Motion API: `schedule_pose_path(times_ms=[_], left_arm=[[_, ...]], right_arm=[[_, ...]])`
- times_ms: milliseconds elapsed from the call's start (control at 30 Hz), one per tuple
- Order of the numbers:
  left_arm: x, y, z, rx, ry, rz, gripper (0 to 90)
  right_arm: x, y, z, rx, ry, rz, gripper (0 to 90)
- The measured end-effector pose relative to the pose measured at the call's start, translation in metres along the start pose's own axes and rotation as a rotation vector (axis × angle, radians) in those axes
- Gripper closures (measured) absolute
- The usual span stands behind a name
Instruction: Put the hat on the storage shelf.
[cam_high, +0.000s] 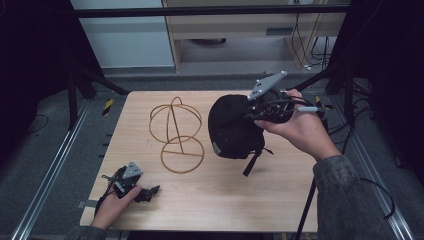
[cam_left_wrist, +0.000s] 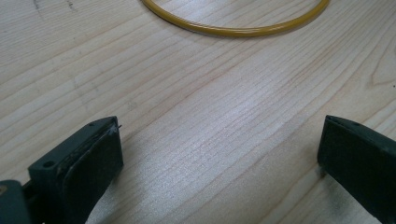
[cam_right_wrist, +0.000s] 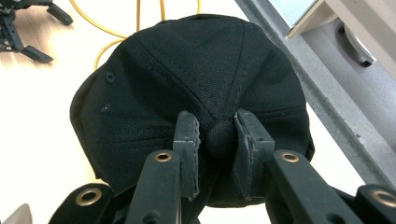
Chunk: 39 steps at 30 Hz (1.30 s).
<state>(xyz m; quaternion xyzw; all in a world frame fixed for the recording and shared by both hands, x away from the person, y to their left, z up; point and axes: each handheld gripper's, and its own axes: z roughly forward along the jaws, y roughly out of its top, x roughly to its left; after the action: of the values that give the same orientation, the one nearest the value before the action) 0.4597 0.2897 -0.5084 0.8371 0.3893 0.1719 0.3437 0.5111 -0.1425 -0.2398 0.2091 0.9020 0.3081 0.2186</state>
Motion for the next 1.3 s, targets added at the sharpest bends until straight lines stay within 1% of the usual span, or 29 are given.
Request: schedule_pose_path(times_ms=[133,167,433,700,1133,1300], left_arm=[[0.000,0.000,0.000,0.000,0.000,0.000,0.0],[0.000,0.000,0.000,0.000,0.000,0.000,0.0],[0.000,0.000,0.000,0.000,0.000,0.000,0.0],[0.000,0.000,0.000,0.000,0.000,0.000,0.0],[0.000,0.000,0.000,-0.002,0.000,-0.002,0.0],[0.000,0.000,0.000,0.000,0.000,0.001,0.0]], right_arm=[[0.002,0.002,-0.003,-0.007,-0.005,-0.010,72.4],[0.004,0.005,-0.007,-0.016,-0.005,-0.013,72.4],[0.005,0.010,-0.014,-0.044,0.005,-0.013,72.4],[0.008,0.020,-0.022,-0.061,-0.002,-0.025,72.4],[0.019,0.048,-0.023,-0.063,-0.004,-0.085,72.4],[0.024,0.058,-0.020,-0.063,0.002,-0.112,72.4]])
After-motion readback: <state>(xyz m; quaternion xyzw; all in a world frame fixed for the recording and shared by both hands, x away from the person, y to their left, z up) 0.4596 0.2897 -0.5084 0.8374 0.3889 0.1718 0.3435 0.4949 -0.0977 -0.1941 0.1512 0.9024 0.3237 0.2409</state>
